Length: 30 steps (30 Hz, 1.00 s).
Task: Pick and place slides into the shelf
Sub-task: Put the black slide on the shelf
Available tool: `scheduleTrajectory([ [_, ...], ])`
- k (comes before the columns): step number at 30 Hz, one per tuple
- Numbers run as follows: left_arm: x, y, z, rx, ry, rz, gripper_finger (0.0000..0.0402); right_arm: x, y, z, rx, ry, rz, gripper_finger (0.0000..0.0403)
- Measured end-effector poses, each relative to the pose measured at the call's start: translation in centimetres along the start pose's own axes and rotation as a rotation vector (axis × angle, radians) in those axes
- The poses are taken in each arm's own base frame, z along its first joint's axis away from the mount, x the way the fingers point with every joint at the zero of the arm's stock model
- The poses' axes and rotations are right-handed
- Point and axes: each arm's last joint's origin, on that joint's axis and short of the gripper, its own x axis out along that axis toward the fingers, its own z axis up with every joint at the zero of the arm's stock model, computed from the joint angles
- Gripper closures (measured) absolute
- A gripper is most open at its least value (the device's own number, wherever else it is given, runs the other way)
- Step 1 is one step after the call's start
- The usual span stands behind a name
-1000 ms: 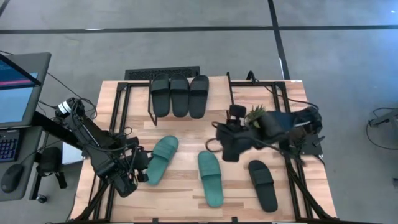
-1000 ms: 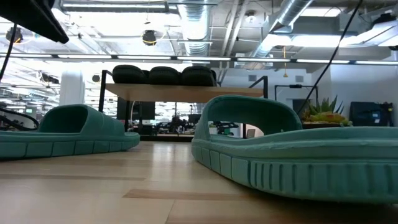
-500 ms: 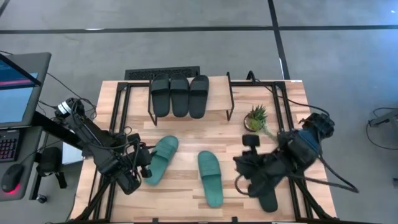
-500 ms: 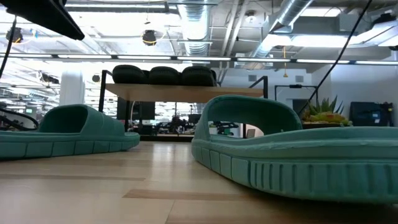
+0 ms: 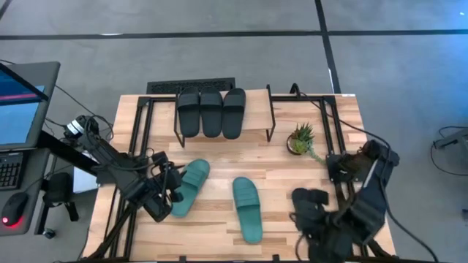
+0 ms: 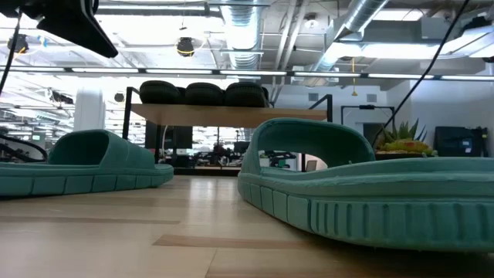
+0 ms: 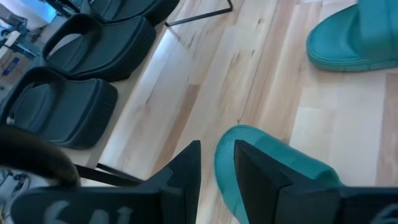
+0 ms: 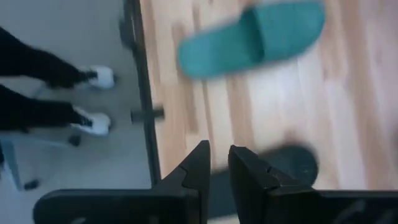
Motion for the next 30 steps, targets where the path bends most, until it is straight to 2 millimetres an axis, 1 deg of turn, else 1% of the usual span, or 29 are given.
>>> scheduleTrajectory([
  [3,0.3,0.1,0.1,-0.007,0.006,0.01,0.0315,1.6,1.0,-2.3,0.06,0.05,-0.054,0.0352],
  [5,0.4,0.2,0.2,-0.013,0.011,0.017,0.0315,2.2,1.5,-3.5,0.106,0.065,-0.082,0.0342],
  [9,0.9,0.5,0.4,-0.023,0.022,0.034,0.0315,3.0,2.0,-5.1,0.16,0.078,-0.117,0.0313],
  [12,1.2,0.6,0.6,-0.027,0.027,0.042,0.0315,3.6,2.0,-6.0,0.16,0.086,-0.148,0.0285],
  [17,1.6,0.6,0.9,-0.054,0.025,0.042,0.0315,5.4,1.7,-7.0,0.149,0.109,-0.224,0.0239],
  [20,1.7,0.6,1.0,-0.071,0.024,0.043,0.0315,6.7,1.5,-7.6,0.13,0.122,-0.26,0.022],
  [25,1.8,0.6,1.2,-0.088,0.02,0.036,0.0315,8.3,1.4,-8.4,0.068,0.137,-0.274,0.0202],
  [30,1.8,0.5,1.2,-0.098,0.027,0.025,0.0315,9.4,1.3,-9.3,0.01,0.152,-0.294,0.02],
])
